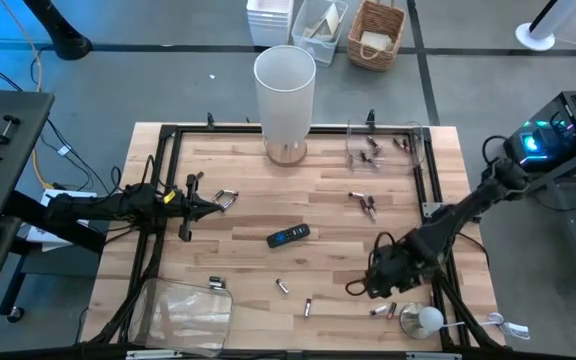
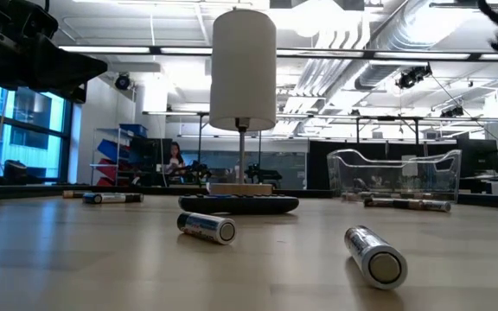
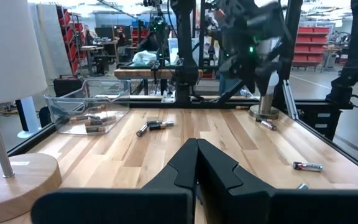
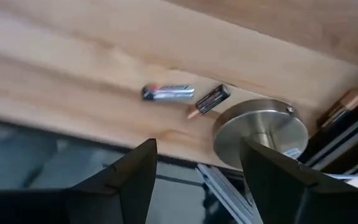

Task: Sort batteries
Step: Put the black battery into the top transparent bin

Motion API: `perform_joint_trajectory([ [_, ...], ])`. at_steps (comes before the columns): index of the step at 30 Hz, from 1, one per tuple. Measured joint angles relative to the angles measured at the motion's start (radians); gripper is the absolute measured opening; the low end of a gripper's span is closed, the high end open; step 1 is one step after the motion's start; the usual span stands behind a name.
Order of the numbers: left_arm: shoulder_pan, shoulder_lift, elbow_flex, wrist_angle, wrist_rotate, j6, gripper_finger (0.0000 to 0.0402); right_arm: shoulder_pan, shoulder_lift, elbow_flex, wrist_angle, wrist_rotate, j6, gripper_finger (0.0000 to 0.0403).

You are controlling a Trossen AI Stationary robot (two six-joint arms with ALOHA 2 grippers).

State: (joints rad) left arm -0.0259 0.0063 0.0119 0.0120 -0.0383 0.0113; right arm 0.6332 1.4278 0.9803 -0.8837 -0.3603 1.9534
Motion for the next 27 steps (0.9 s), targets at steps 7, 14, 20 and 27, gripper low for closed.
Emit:
perform_joint_trajectory([
  [7,0.000,0.000,0.000,0.000,0.000,0.000,0.0001,0.009,0.050,-0.128,0.210,-0.003,0.186,0.0224],
  [14,0.000,0.000,0.000,0.000,0.000,0.000,0.0001,0.010,0.074,-0.256,0.438,-0.093,0.232,0.0224],
  [20,0.000,0.000,0.000,0.000,0.000,0.000,0.0001,0.016,0.071,-0.276,0.440,-0.107,0.242,0.0224],
  [27,0.000,0.000,0.000,0.000,0.000,0.000,0.0001,0.064,0.070,-0.276,0.397,-0.134,0.316,0.0224],
])
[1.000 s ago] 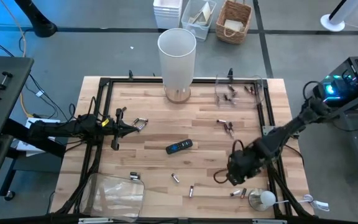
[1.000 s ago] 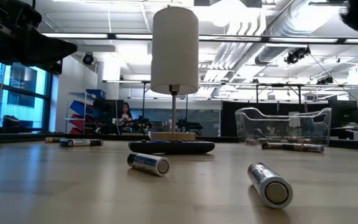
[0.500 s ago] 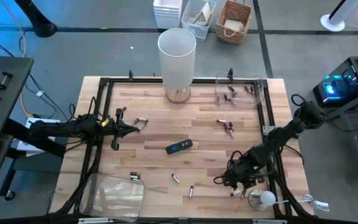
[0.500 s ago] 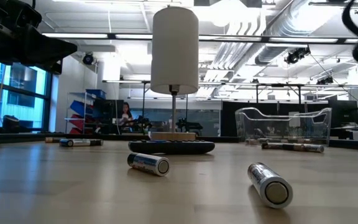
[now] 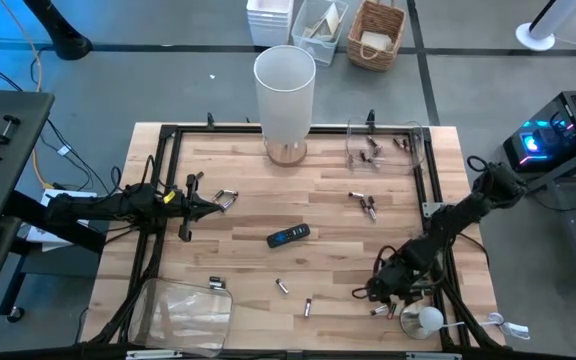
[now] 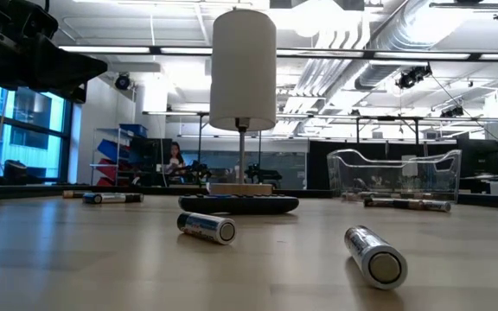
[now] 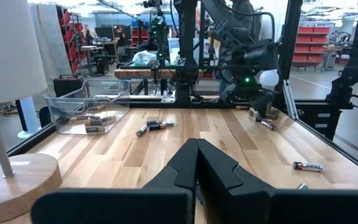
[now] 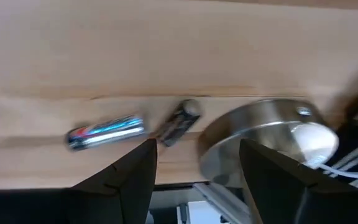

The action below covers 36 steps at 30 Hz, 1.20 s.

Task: Sort batteries
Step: Put the black battery into the top transparent bin

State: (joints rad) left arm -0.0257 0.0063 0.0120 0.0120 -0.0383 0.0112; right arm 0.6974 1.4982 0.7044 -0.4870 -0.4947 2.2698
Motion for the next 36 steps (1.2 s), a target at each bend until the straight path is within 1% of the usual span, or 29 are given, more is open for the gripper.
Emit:
perform_joint_trajectory([
  [3,0.000,0.000,0.000,0.000,0.000,0.000,0.0001,0.011,0.000,0.000,-0.017,0.005,0.027,0.0224],
  [12,0.000,0.000,0.000,0.000,0.000,0.000,0.0001,0.012,0.009,0.000,-0.016,0.027,0.035,0.0224],
  [18,0.000,0.000,0.000,0.000,0.000,0.000,0.0001,0.012,0.062,0.000,0.080,0.019,0.037,0.0224],
  [25,0.000,0.000,0.000,0.000,0.000,0.000,0.0001,0.006,0.134,0.003,0.139,0.004,0.037,0.0220],
  [27,0.000,0.000,0.000,0.000,0.000,0.000,0.0001,0.007,0.141,0.003,0.151,0.004,0.037,0.0209],
  [30,0.000,0.000,0.000,0.000,0.000,0.000,0.0001,0.007,0.146,0.004,0.146,0.011,0.037,0.0175],
  [36,0.000,0.000,0.000,0.000,0.000,0.000,0.0001,0.008,0.148,0.006,0.110,0.062,0.018,0.0071],
])
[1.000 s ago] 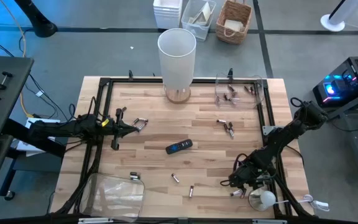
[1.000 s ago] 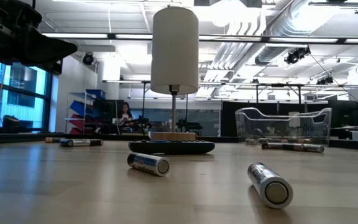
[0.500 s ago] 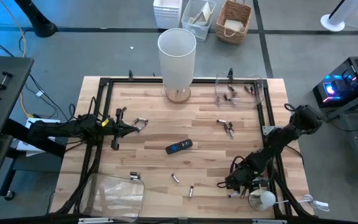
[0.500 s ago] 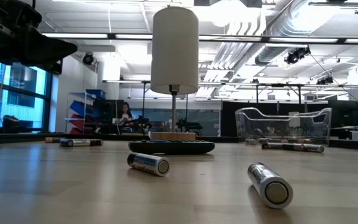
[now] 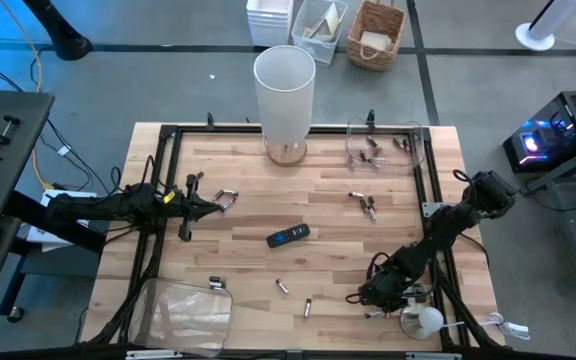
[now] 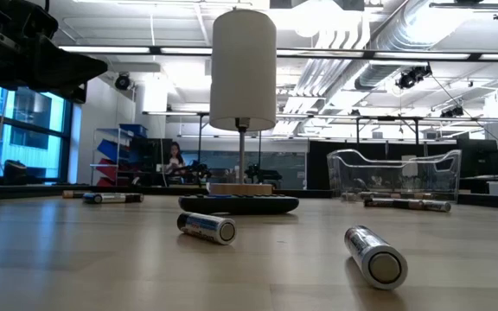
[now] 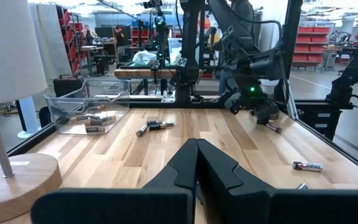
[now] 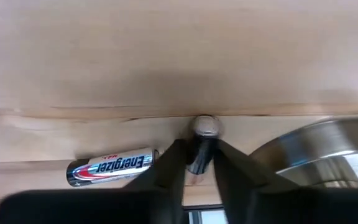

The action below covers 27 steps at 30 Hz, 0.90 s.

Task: Sort batteries
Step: Put the black battery into the top transparent bin

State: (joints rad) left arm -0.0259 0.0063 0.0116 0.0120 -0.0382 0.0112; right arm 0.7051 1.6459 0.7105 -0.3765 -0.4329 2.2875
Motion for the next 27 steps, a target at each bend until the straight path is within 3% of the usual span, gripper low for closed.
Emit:
perform_joint_trajectory([
  [3,0.000,0.000,0.000,0.000,0.000,0.000,0.0001,-0.004,-0.002,0.000,-0.018,0.034,-0.009,0.0033],
  [11,0.000,0.000,0.000,0.000,0.000,0.000,0.0001,-0.018,-0.044,-0.004,-0.045,0.101,-0.085,0.0033],
  [20,0.000,0.000,0.000,0.000,0.000,0.000,0.0001,-0.049,-0.296,-0.010,-0.254,0.430,-0.070,0.0033],
  [27,0.000,0.000,0.000,0.000,0.000,0.000,0.0001,-0.194,-0.497,-0.008,-0.297,0.762,-0.222,0.0033],
])
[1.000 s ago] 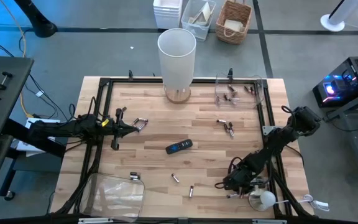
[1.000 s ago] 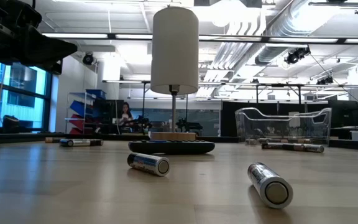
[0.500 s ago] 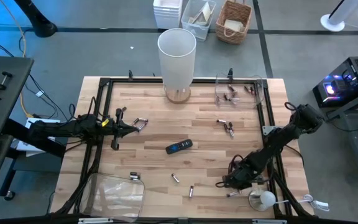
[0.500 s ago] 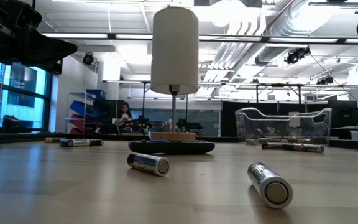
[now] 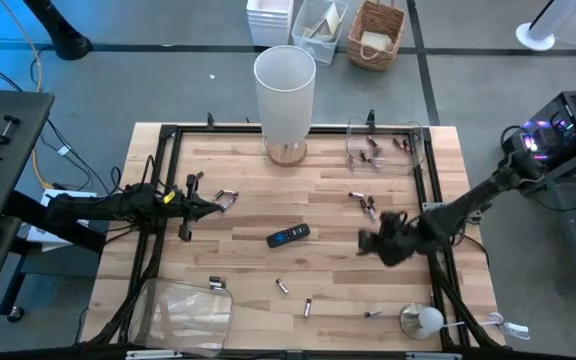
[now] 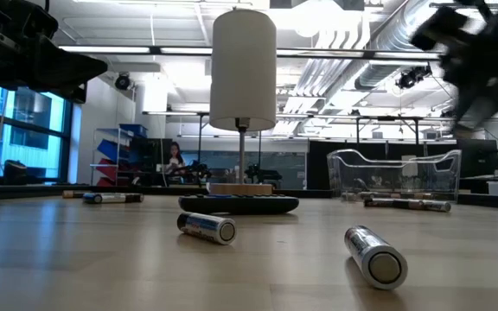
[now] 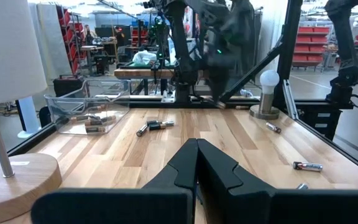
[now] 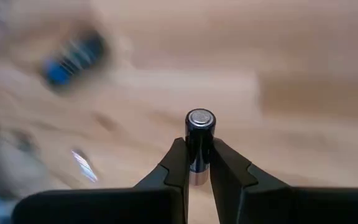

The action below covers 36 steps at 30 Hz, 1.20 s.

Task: Sort batteries
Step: Put the black battery into the top transparent bin

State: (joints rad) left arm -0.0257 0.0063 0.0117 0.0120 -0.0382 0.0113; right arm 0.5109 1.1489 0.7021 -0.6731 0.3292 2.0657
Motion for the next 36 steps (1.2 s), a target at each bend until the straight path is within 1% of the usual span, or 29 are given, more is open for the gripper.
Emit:
perform_joint_trajectory([
  [3,0.000,0.000,0.000,0.000,0.000,0.000,0.0001,-0.115,-0.075,0.001,0.002,0.148,-0.095,0.0033],
  [5,0.000,0.000,0.000,0.000,0.000,0.000,0.0001,-0.217,-0.118,0.002,0.002,0.221,-0.181,0.0033],
  [9,0.000,0.000,0.000,0.000,0.000,0.000,0.0001,-0.462,-0.170,0.002,0.048,0.317,-0.394,0.0033],
  [11,0.000,0.000,0.000,0.000,0.000,0.000,0.0001,-0.592,-0.174,0.002,0.091,0.322,-0.514,0.0033],
  [13,0.000,0.000,0.000,0.000,0.000,0.000,0.0001,-0.722,-0.165,0.003,0.112,0.309,-0.603,0.0033],
  [17,0.000,0.000,0.000,0.000,0.000,0.000,0.0001,-0.960,-0.111,0.003,0.132,0.260,-0.718,0.0033],
  [20,0.000,0.000,0.000,0.000,0.000,0.000,0.0001,-1.084,-0.052,0.003,0.203,0.203,-0.814,0.0033],
  [23,0.000,0.000,0.000,0.000,0.000,0.000,0.0001,-1.162,0.007,0.003,0.302,0.114,-0.935,0.0036],
  [24,0.000,0.000,0.000,0.000,0.000,0.000,0.0001,-1.183,0.024,0.003,0.329,0.076,-0.976,0.0046],
  [26,0.000,0.000,0.000,0.000,0.000,0.000,0.0001,-1.215,0.052,0.003,0.355,0.001,-1.040,0.0084],
  [29,0.000,0.000,0.000,0.000,0.000,0.000,0.0001,-1.246,0.064,0.003,0.356,-0.038,-1.105,0.0152],
  [32,0.000,0.000,0.000,0.000,0.000,0.000,0.0001,-1.276,0.045,0.003,0.363,-0.093,-1.184,0.0206],
  [34,0.000,0.000,0.000,0.000,0.000,0.000,0.0001,-1.292,0.011,0.003,0.401,-0.145,-1.223,0.0227],
  [36,0.000,0.000,0.000,0.000,0.000,0.000,0.0001,-1.295,-0.037,0.003,0.439,-0.196,-1.255,0.0234],
])
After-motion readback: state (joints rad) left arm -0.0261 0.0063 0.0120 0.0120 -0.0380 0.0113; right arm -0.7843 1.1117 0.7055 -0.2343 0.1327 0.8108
